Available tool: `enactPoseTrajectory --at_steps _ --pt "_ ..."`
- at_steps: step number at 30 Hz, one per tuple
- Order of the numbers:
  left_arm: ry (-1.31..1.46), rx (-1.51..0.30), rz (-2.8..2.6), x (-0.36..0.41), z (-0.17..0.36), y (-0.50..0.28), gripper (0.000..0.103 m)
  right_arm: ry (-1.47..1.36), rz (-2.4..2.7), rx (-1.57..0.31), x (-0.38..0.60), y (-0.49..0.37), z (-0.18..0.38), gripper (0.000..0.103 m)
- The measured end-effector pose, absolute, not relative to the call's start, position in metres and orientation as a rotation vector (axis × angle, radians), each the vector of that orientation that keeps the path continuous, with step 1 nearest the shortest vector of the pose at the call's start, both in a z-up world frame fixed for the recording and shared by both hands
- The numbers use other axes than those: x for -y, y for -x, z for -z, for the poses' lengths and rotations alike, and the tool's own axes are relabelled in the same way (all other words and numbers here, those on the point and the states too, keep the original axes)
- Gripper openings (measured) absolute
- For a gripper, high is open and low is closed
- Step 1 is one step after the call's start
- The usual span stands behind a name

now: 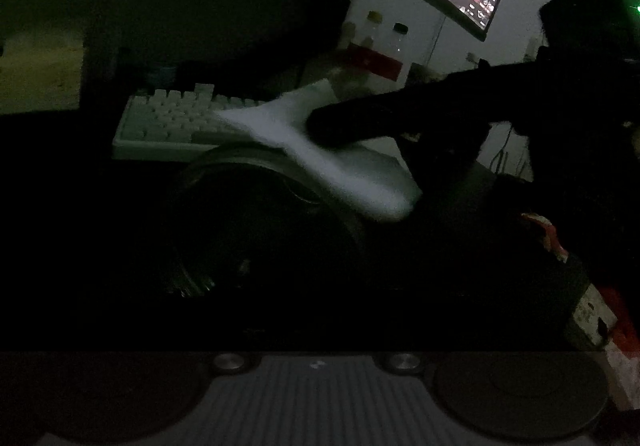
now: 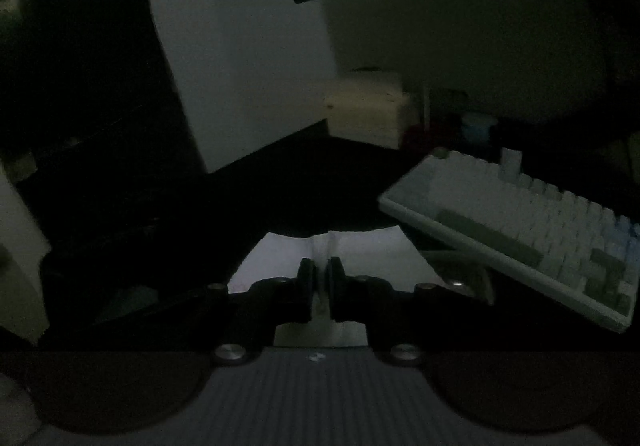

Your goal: Clean container

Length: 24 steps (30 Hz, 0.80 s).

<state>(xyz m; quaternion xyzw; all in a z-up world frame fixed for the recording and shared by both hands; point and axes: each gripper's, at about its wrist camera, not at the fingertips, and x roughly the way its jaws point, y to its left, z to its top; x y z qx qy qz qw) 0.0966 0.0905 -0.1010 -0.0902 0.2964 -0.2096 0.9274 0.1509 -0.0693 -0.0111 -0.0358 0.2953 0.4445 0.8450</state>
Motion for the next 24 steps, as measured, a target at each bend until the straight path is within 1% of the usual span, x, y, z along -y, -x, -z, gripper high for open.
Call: enactPoseTrajectory --at_steps 10,24 --pt "0.207 -0.608 0.421 -0.097 0.100 -0.098 0.043 0.031 -0.749 -0.653 0.088 -0.190 0.017 0.009" --pt "0.191 -0.600 0.411 -0.092 0.101 -0.097 0.043 0.055 -0.735 -0.633 0.085 -0.184 0.018 0.010"
